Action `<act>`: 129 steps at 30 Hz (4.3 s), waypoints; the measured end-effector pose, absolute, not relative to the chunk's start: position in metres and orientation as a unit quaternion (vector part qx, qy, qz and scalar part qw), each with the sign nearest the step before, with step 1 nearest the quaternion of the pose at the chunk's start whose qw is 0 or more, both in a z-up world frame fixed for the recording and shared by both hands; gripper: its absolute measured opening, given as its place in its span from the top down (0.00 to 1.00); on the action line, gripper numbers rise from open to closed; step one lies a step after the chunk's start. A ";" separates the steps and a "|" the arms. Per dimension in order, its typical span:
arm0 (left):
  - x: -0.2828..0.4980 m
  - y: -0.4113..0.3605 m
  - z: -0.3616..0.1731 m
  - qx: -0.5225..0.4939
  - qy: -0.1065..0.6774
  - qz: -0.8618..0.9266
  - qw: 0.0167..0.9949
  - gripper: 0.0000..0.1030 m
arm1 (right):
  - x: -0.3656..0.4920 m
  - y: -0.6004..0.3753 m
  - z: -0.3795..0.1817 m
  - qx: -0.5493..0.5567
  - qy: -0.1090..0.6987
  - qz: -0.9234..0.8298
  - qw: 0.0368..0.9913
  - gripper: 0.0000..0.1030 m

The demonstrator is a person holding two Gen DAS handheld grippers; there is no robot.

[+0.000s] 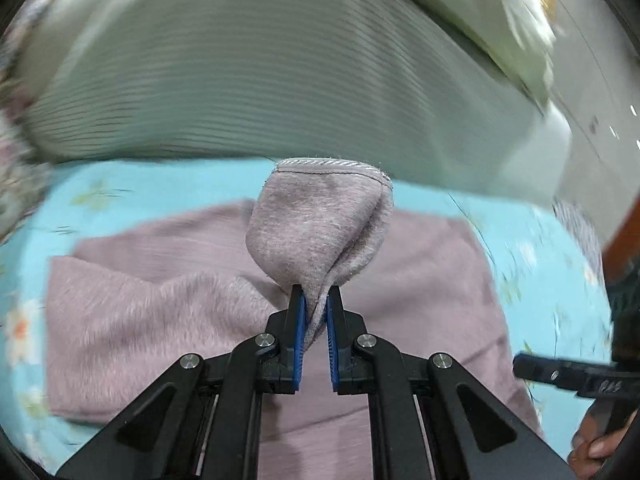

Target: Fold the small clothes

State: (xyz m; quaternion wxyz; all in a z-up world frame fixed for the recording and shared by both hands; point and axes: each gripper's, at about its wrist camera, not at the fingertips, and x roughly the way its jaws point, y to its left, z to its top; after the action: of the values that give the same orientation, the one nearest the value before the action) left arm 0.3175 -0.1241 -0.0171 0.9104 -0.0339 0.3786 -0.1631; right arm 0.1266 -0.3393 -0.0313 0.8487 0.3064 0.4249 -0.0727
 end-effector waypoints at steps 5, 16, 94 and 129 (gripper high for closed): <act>0.337 -0.187 -0.052 0.008 0.412 -0.185 0.892 0.90 | 0.119 -0.365 -0.034 0.317 0.422 -0.087 0.845 0.56; 0.312 -0.182 -0.085 0.018 0.465 -0.169 0.869 0.34 | 0.160 -0.365 -0.050 0.307 0.434 -0.041 0.846 0.56; 0.222 0.073 -0.110 -0.155 0.516 0.063 0.840 0.52 | 0.138 -0.362 -0.042 0.209 0.474 -0.058 0.853 0.54; -0.047 0.045 -0.159 -0.165 0.597 -0.212 0.756 0.61 | -0.127 -0.302 -0.096 0.294 0.557 0.052 0.775 0.73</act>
State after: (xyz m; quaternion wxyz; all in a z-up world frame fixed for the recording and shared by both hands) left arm -0.0468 0.0452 -0.1589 0.7559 -0.1651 0.5971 -0.2117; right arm -0.1269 -0.3021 -0.0964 0.7751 0.2940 0.5568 0.0517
